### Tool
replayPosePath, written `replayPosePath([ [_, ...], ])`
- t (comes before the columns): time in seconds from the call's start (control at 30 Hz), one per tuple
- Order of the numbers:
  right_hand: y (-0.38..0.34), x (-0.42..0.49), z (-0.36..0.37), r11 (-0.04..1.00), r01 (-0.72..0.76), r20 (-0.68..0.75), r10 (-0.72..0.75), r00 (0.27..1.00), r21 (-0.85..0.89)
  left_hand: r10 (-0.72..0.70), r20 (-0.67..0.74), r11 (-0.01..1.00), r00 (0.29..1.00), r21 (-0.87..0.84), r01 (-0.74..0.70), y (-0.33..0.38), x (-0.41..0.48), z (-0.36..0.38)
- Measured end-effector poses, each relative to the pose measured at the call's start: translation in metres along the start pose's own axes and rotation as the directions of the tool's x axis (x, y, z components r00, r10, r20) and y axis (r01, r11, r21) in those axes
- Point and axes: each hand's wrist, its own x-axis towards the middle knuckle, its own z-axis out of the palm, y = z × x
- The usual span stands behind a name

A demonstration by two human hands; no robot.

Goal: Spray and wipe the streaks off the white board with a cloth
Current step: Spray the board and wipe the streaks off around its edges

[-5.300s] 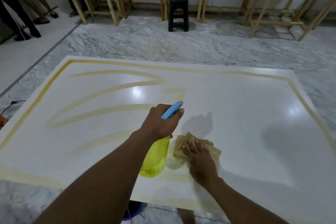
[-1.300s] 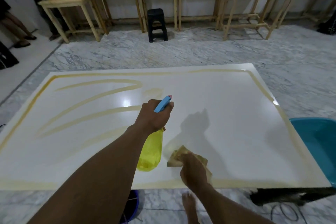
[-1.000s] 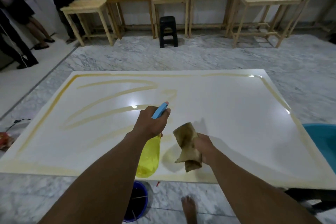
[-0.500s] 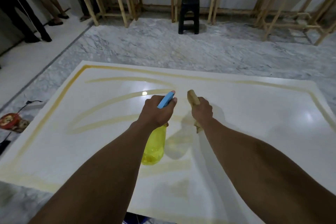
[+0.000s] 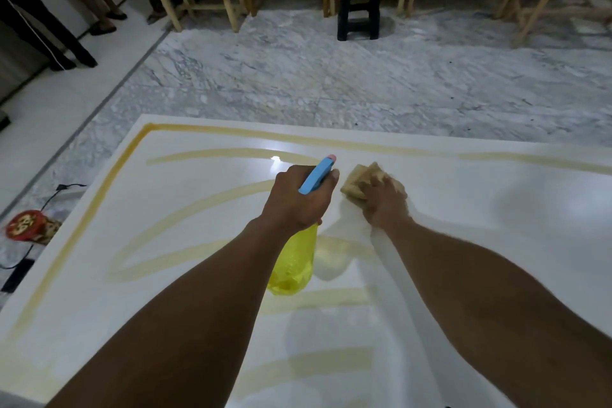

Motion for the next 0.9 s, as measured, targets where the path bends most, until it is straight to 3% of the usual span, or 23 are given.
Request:
replayPosePath([
  [0.27, -0.039, -0.114, 0.058, 0.998, 0.052, -0.003, -0.053, 0.999, -0.047, -0.02, 0.014, 1.0, 1.0, -0.003, 0.02, -0.011, -0.021, -0.001],
  [0.5, -0.067, -0.263, 0.114, 1.0, 0.019, -0.148, -0.022, 0.989, -0.023, -0.004, 0.06, 1.0, 0.998, -0.015, 0.005, -0.022, -0.084, -0.011],
  [0.7, -0.096, -0.364, 0.149, 0.995, -0.001, -0.096, -0.009, 0.995, -0.1, 0.058, 0.096, 0.998, 0.994, -0.031, -0.055, -0.044, -0.164, -0.017],
  [0.77, -0.109, -0.385, 0.137, 0.998, -0.041, -0.142, 0.034, 0.989, -0.052, 0.05, 0.114, 0.998, 0.992, -0.051, -0.044, -0.054, -0.189, -0.019],
  [0.83, -0.112, -0.385, 0.108, 0.987, -0.102, -0.173, 0.123, 0.977, 0.124, 0.039, 0.122, 0.998, 0.992, -0.049, -0.033, -0.061, -0.206, -0.019],
  [0.9, -0.108, -0.371, 0.074, 0.894, -0.222, -0.003, 0.243, 0.97, 0.389, 0.041, 0.115, 0.998, 0.992, -0.05, -0.035, -0.065, -0.219, -0.018],
])
